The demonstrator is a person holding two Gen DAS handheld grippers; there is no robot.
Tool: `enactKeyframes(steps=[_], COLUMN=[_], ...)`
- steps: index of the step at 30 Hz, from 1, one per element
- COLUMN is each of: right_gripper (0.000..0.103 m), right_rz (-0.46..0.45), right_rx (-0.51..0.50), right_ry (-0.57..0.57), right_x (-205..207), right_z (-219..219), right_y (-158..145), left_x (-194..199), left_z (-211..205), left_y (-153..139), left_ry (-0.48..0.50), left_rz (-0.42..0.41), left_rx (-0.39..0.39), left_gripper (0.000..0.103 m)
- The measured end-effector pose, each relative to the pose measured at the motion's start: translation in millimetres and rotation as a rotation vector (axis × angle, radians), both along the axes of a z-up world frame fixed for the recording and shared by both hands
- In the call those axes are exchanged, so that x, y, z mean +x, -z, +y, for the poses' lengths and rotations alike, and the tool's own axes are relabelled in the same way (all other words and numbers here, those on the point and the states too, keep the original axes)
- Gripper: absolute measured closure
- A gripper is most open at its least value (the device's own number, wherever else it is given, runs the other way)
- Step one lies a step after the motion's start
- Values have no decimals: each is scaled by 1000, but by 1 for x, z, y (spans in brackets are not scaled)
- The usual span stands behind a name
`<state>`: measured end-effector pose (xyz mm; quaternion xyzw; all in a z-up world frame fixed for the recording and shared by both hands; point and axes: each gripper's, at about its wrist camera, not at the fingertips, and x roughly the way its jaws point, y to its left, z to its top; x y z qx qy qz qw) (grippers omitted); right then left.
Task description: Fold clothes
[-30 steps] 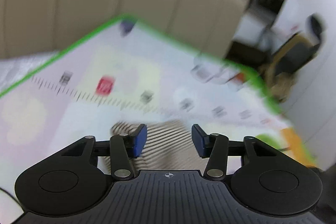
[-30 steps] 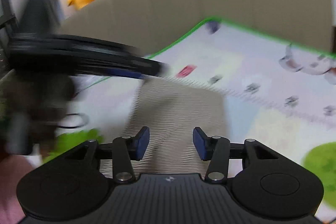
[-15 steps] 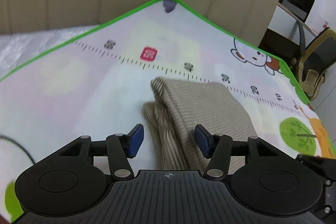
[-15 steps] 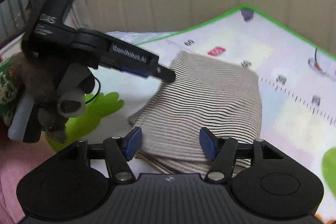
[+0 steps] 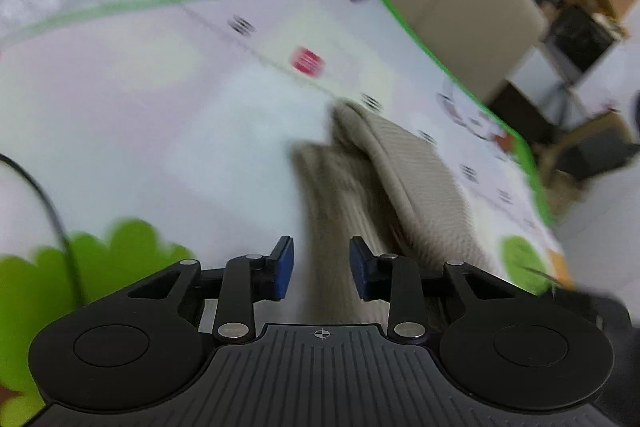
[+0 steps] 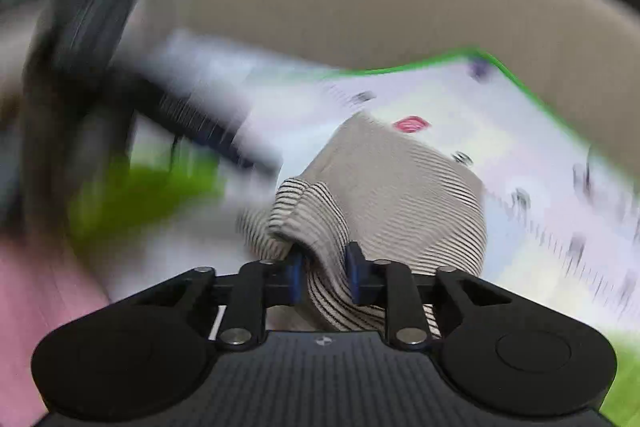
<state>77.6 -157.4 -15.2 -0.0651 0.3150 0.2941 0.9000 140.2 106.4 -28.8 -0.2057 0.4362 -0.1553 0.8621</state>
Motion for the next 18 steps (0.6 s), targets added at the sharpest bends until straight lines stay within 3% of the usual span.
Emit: enactKeyframes(steps=[3, 5, 7, 10, 14, 16, 18], right_gripper=[86, 87, 87, 87, 87, 87, 87], right_rz=[60, 89, 140, 251, 386, 411, 406], right_rx=[287, 421, 488, 491, 435, 398, 341], right_ry=[96, 98, 73, 19, 56, 45, 23], right_x=[18, 24, 32, 42, 49, 37, 32], right_z=[-38, -52, -45, -25, -16, -21, -17], right_y=[-37, -55, -55, -27, 23, 25, 29], left_x=[0, -1, -2, -6, -11, -17, -19], left_z=[-24, -45, -55, -44, -29, -21, -8], left_y=[2, 5, 8, 4, -1, -6, -10], left_ry=[122, 197, 238, 220, 195, 156, 90], left_rz=[-8, -18, -12, 4, 25, 18, 6], left_rx=[4, 59, 69, 78, 92, 138, 106], left_gripper=[70, 70, 69, 65, 60, 44, 37])
